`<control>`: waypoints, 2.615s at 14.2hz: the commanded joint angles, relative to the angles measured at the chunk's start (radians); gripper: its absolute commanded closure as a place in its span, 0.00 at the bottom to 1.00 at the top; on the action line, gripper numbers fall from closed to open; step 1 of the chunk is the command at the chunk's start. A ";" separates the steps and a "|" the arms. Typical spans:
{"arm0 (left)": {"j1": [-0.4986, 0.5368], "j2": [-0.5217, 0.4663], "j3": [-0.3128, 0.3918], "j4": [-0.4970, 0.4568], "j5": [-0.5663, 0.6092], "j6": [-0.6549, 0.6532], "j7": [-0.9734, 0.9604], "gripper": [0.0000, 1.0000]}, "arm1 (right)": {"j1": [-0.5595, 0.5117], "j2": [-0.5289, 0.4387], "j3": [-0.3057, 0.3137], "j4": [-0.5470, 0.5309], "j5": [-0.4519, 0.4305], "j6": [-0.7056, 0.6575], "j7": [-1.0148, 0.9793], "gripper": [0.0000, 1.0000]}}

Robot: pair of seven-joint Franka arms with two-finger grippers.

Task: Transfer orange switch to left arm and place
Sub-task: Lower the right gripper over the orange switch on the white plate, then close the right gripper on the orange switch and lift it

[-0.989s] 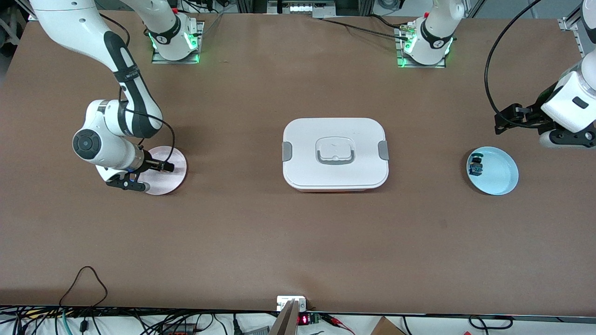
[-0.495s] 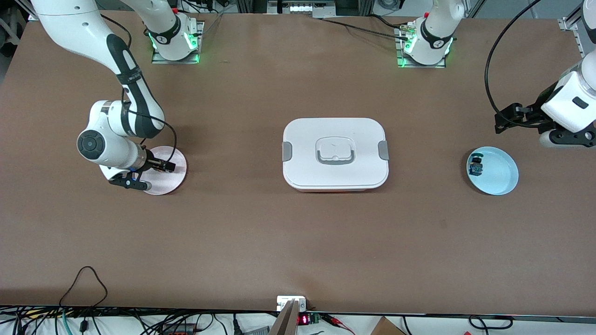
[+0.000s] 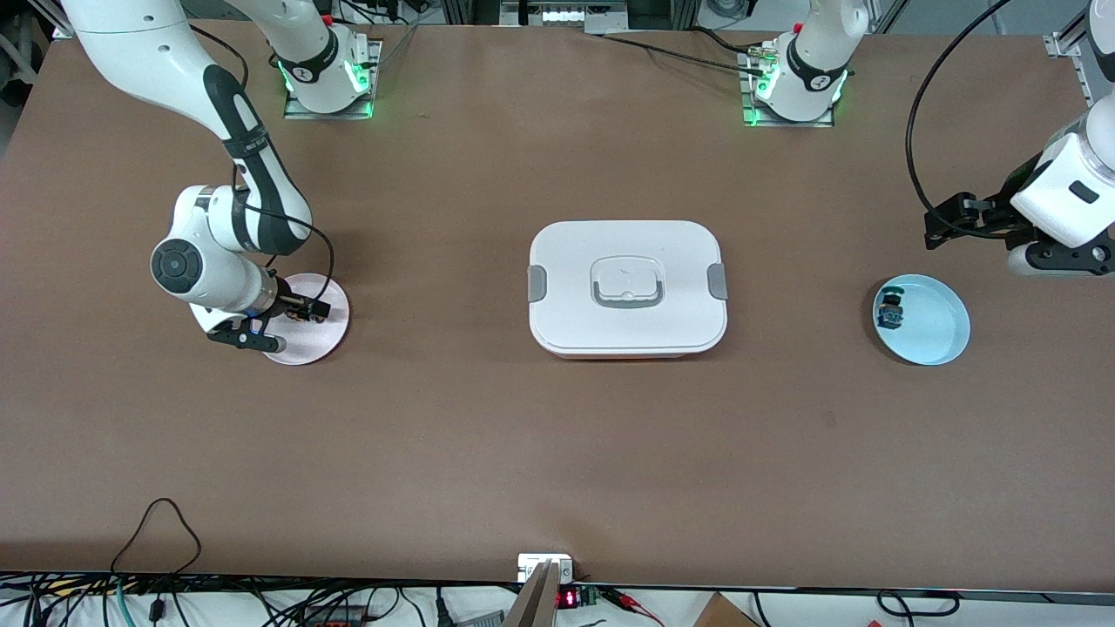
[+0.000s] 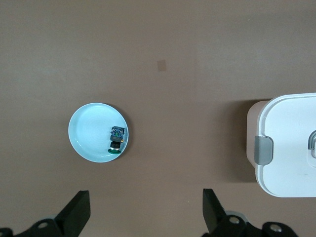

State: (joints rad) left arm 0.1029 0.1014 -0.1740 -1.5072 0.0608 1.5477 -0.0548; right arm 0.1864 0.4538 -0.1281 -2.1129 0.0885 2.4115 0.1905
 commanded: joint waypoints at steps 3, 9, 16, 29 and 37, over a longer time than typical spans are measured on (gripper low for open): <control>0.001 0.000 -0.005 0.019 0.016 -0.024 0.000 0.00 | 0.004 0.016 0.002 -0.016 0.011 0.053 0.012 0.00; 0.001 -0.002 -0.005 0.021 0.011 -0.024 -0.002 0.00 | 0.005 0.020 0.002 -0.019 0.047 0.054 0.012 0.00; 0.001 -0.003 -0.005 0.021 0.010 -0.043 -0.004 0.00 | 0.007 0.008 0.004 -0.013 0.045 0.038 -0.009 0.81; 0.007 -0.011 0.001 0.019 0.007 -0.072 0.012 0.00 | 0.038 -0.089 0.005 0.393 0.100 -0.466 -0.199 1.00; 0.008 -0.009 0.002 0.019 0.007 -0.074 0.010 0.00 | 0.051 -0.181 0.008 0.599 0.293 -0.595 -0.584 1.00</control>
State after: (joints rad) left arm 0.1064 0.0957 -0.1707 -1.5058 0.0608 1.4964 -0.0556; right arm 0.2295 0.2985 -0.1213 -1.5345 0.3159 1.8359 -0.2865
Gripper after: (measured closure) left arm 0.000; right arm 0.278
